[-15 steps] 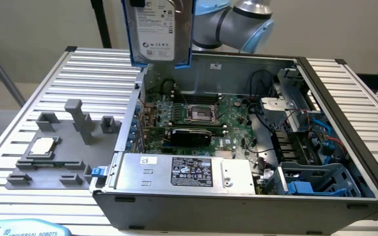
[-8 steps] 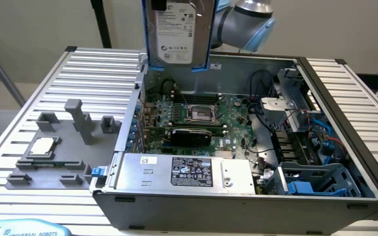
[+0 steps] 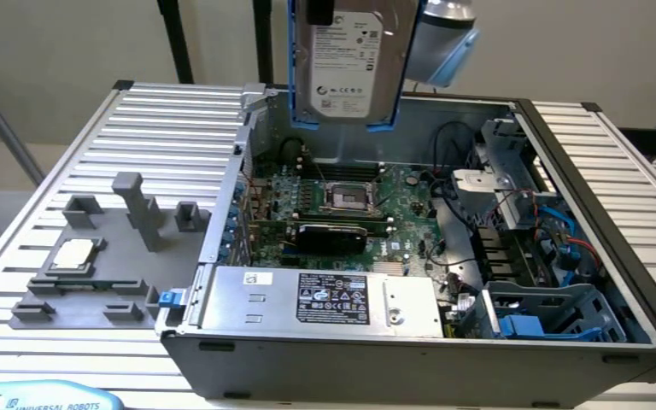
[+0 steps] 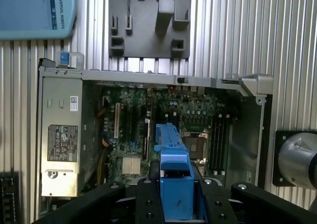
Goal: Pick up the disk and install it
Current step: 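Pick up the disk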
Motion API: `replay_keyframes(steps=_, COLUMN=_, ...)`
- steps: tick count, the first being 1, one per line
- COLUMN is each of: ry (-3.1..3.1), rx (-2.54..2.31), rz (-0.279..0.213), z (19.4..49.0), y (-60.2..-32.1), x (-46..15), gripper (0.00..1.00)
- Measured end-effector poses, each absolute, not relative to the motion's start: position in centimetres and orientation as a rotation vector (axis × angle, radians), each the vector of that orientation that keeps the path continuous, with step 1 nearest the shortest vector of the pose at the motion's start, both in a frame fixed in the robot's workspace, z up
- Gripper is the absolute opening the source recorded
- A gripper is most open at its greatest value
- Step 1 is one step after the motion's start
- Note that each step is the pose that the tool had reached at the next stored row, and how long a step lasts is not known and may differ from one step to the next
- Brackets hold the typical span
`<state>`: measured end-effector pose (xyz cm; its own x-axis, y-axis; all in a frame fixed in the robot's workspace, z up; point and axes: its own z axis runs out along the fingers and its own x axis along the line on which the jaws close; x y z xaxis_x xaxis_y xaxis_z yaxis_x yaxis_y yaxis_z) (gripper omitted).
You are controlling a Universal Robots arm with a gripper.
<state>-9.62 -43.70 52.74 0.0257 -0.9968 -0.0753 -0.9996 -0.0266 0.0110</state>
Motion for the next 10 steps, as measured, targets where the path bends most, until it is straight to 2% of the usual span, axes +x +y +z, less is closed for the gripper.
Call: replay_keyframes(steps=10, ry=2.16, rx=-2.217, rz=0.096, z=52.7, y=-45.0, x=-5.1, gripper=0.33)
